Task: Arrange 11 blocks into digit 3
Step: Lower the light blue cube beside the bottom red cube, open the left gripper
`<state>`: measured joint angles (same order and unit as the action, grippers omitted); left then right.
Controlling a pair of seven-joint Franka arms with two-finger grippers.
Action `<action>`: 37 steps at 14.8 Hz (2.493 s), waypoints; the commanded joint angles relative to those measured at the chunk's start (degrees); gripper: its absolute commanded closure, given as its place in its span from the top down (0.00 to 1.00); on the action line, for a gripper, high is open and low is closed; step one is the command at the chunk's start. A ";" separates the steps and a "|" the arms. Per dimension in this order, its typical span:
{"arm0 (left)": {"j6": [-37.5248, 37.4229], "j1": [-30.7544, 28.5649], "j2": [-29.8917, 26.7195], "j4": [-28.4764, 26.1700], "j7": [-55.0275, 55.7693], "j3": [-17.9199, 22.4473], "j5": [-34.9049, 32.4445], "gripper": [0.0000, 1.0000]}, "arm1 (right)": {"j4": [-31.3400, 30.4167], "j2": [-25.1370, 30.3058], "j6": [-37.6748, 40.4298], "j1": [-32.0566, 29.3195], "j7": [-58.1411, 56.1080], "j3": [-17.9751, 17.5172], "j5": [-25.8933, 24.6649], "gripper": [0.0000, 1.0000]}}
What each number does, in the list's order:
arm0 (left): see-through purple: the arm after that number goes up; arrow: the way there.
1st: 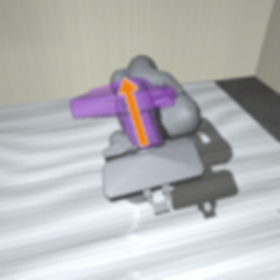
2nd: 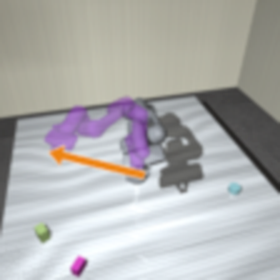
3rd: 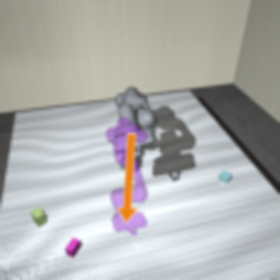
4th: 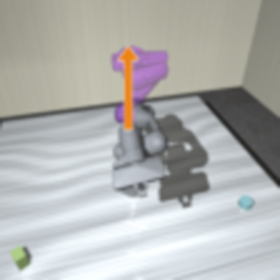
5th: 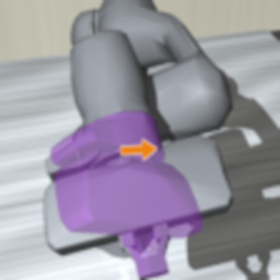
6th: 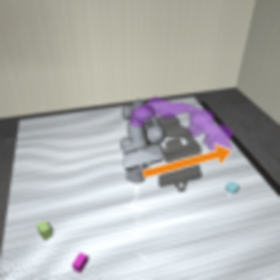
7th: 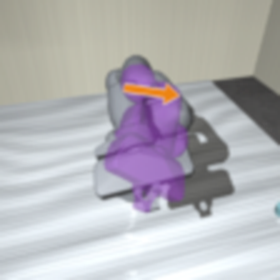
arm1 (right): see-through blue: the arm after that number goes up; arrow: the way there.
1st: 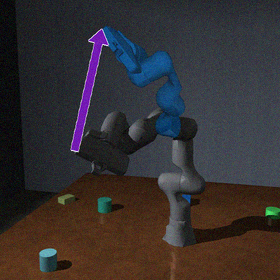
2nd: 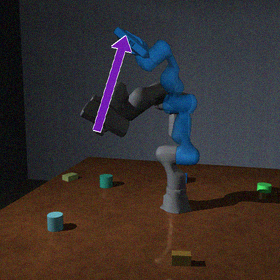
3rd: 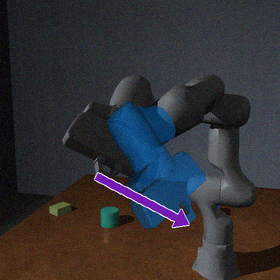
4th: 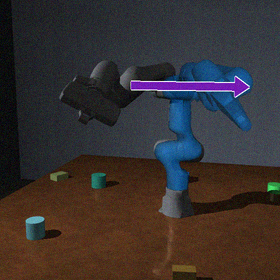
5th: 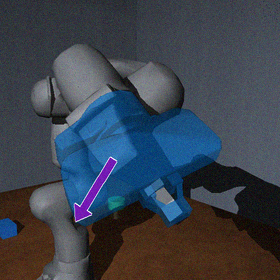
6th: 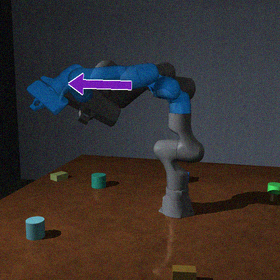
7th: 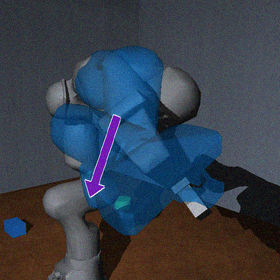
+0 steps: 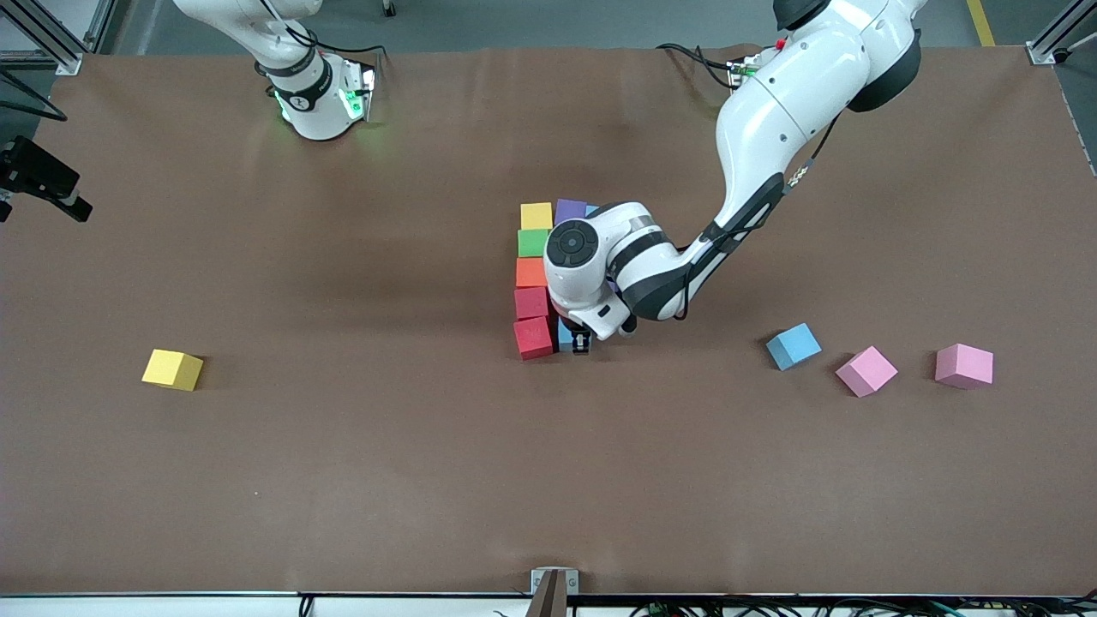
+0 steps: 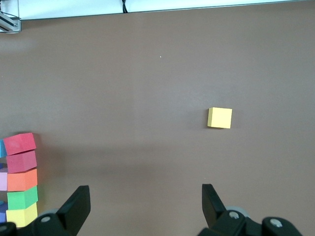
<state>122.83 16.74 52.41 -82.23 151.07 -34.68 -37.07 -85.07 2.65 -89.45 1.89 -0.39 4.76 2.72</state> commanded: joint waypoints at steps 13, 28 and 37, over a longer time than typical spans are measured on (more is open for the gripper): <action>3.99 4.18 1.64 2.69 1.50 4.44 -0.63 0.01 | 0.79 -0.27 0.16 0.31 -0.14 0.07 -0.52 1.00; 4.26 4.54 2.08 3.13 2.12 4.45 -0.28 0.01 | 0.79 -0.27 0.25 -0.04 -0.14 0.07 -0.44 1.00; 5.93 4.80 2.17 3.04 3.97 5.15 -0.28 0.03 | 0.79 -0.27 0.16 0.13 0.21 0.07 -0.35 1.00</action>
<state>126.23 20.24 52.53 -80.71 154.17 -31.07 -37.06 -85.07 2.64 -89.51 1.89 -0.38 4.79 2.72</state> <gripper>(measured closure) 0.449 0.000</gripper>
